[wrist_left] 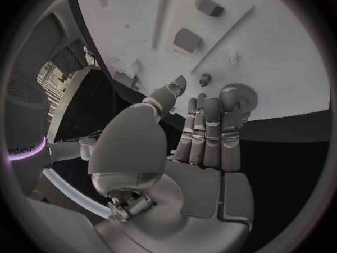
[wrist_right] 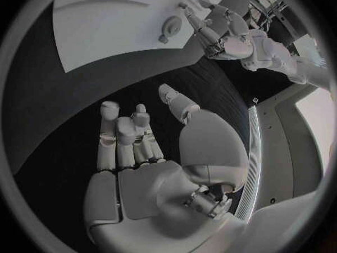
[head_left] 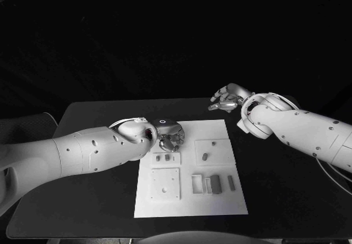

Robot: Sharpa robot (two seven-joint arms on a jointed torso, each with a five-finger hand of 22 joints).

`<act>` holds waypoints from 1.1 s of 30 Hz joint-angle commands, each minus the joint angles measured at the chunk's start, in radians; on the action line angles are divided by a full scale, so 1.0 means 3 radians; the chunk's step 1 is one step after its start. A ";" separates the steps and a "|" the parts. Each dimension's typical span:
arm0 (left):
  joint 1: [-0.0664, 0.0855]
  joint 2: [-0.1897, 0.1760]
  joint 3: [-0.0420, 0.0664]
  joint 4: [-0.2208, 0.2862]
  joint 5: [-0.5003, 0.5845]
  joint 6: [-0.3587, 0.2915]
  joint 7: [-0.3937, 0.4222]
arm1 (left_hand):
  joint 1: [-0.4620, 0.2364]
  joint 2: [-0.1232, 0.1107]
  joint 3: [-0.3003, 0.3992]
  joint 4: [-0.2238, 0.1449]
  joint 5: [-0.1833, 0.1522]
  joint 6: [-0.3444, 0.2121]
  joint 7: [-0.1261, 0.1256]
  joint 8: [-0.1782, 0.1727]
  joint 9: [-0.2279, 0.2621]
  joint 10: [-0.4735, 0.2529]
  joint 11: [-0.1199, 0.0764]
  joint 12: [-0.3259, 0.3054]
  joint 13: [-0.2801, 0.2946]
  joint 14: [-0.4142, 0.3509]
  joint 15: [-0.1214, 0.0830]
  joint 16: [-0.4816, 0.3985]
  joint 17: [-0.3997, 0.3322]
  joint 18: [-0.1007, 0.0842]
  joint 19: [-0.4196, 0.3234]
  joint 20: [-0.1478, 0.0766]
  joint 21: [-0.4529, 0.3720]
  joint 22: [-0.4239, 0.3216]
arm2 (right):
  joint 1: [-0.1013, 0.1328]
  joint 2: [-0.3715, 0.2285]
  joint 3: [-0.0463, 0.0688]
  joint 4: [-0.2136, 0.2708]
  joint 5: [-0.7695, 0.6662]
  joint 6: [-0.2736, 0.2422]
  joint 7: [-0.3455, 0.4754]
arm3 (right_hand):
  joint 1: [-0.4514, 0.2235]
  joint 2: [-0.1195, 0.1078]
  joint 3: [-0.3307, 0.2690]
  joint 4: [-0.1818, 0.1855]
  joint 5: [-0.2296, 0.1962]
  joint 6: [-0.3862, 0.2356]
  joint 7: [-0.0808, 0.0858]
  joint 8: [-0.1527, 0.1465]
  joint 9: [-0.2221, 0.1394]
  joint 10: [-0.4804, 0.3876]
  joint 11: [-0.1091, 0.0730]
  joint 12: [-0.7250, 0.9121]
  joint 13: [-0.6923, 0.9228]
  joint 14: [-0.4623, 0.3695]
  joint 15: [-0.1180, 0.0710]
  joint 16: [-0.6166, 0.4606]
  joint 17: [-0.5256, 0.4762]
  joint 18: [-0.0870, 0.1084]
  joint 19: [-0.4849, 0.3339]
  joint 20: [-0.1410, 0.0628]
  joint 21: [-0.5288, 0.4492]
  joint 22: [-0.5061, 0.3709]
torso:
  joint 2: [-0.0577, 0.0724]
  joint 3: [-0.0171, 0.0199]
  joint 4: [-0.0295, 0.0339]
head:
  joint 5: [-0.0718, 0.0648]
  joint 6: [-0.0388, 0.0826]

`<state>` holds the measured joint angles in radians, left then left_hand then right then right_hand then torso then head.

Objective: Assemble the parts on the task board

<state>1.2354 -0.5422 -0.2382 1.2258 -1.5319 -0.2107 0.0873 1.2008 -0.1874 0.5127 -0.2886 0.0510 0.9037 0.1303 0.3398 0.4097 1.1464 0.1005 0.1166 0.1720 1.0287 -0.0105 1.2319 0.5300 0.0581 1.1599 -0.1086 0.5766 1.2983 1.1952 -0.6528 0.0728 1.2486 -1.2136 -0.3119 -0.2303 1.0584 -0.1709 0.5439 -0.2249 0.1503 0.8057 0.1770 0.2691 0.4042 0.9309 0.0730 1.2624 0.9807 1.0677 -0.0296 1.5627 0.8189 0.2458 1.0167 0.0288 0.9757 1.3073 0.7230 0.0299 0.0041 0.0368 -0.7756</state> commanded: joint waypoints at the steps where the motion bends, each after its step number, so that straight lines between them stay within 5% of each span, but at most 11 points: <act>1: -0.0006 0.0033 0.0002 -0.0043 -0.0041 -0.0042 0.0047 | 0.0026 0.0016 0.0012 0.0009 0.0013 -0.0010 0.0007 -0.0022 -0.0003 -0.0017 0.0005 -0.0021 -0.0005 -0.0022 0.0003 0.0016 0.0006 0.0234 -0.0026 -0.0002 0.0010 0.0006 | -0.0001 0.0001 0.0000 0.0004 -0.0008 0.0045 0.0027 | -0.0020 0.0002 -0.0001 0.0017 0.0007 -0.0017 0.0031 -0.0005 -0.0004 -0.0027 0.0004 0.0021 -0.0004 -0.0016 -0.0009 -0.0001 -0.0005 0.0053 -0.0002 -0.0022 -0.0021 0.0041 | 0.0003 -0.0002 -0.0003 | -0.0003 0.0000; 33: -0.0075 0.0170 0.0003 -0.0314 -0.0018 -0.0065 -0.0002 | 0.0003 0.0170 0.0226 0.0074 0.0014 0.0137 0.0019 0.0005 -0.0004 0.0151 -0.0004 -0.0049 0.0008 -0.0007 -0.0005 0.0078 0.0010 0.0246 0.0012 -0.0003 0.0032 0.0064 | -0.0001 0.0003 0.0000 0.0029 -0.0009 0.0058 0.0027 | -0.0020 0.0006 -0.0003 0.0017 0.0007 -0.0020 0.0032 -0.0006 -0.0005 -0.0029 0.0005 0.0023 -0.0005 -0.0016 -0.0008 -0.0001 -0.0005 0.0053 -0.0003 -0.0023 -0.0022 0.0041 | 0.0002 0.0004 -0.0001 | -0.0022 -0.0020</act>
<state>1.2141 -0.4948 -0.2378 1.1311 -1.5375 -0.2283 0.0855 1.2027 -0.1473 0.5727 -0.2669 0.0511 0.9387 0.1382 0.3360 0.4086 1.1838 0.1018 0.1032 0.1736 1.0254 -0.0070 1.2512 0.5317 0.0580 1.1599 -0.1050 0.5805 1.3080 1.1951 -0.6528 0.0728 1.2557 -1.2133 -0.3074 -0.2301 1.0584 -0.1709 0.5439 -0.2249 0.1503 0.8054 0.1772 0.2691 0.4043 0.9309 0.0730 1.2624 0.9809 1.0676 -0.0296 1.5627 0.8189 0.2458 1.0163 0.0293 0.9757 1.3073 0.7233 0.0309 0.0038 0.0302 -0.7808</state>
